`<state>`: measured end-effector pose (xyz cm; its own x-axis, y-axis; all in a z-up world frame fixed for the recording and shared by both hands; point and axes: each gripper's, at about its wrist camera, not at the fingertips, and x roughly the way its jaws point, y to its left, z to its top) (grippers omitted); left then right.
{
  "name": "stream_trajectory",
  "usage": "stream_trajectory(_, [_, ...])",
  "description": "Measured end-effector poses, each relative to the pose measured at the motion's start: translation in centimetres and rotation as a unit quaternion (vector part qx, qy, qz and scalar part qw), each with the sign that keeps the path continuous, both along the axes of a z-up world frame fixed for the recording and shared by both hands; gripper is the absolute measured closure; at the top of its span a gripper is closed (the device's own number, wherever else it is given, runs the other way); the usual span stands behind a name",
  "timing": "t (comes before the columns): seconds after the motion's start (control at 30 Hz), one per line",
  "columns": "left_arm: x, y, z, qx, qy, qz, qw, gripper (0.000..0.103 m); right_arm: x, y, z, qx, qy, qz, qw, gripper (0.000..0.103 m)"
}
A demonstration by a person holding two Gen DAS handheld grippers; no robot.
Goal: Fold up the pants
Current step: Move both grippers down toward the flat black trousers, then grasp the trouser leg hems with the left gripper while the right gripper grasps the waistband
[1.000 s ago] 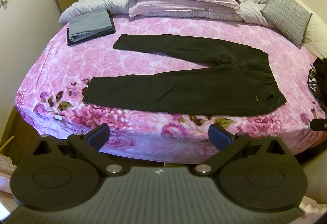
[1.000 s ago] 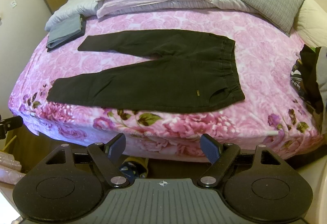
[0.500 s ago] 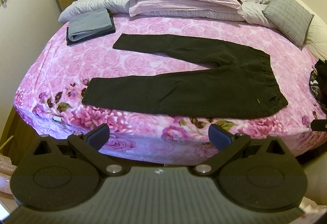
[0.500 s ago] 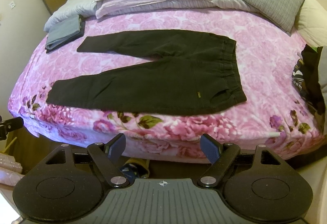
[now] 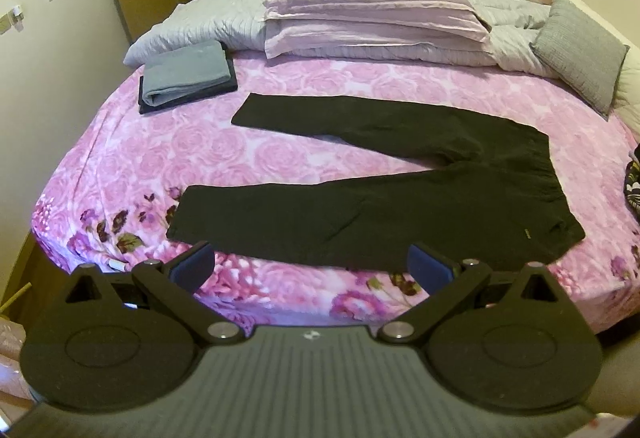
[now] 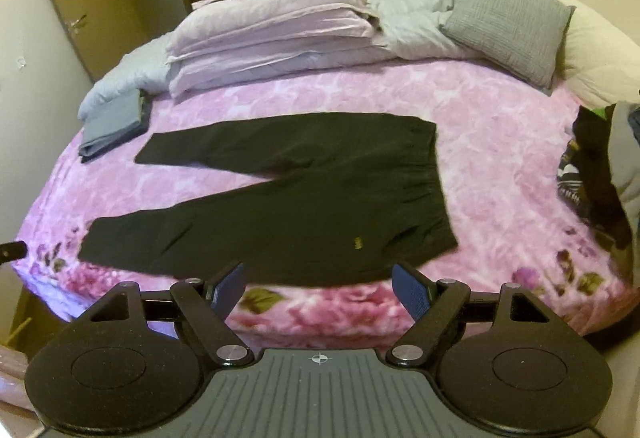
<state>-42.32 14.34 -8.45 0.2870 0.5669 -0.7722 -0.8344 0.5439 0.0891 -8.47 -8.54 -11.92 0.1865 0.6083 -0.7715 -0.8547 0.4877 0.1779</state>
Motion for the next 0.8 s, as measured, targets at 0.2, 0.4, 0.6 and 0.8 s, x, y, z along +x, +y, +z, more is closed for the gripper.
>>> stream_trajectory(0.2, [2.5,3.0,-1.7,-0.004,0.011,-0.019,0.9998,0.002,3.5,1.1,-1.4,-0.001,0.021,-0.009,1.000,0.026])
stream_trajectory(0.4, [6.4,8.5,-4.4,-0.015,0.016,-0.049,0.9985,0.002,7.9,4.7,-3.6,-0.023,0.032,-0.014,0.999,0.026])
stream_trajectory(0.6, [11.9,16.6,-7.8,-0.039,0.029,-0.085,0.9952,0.005,13.4,10.3,-6.0,-0.042,0.059,-0.029,0.997,0.026])
stream_trajectory(0.8, [17.6,26.2,-11.4,-0.062,0.034,-0.138,0.9879,0.007,19.6,17.6,-8.4,-0.040,0.074,-0.038,0.996,0.026])
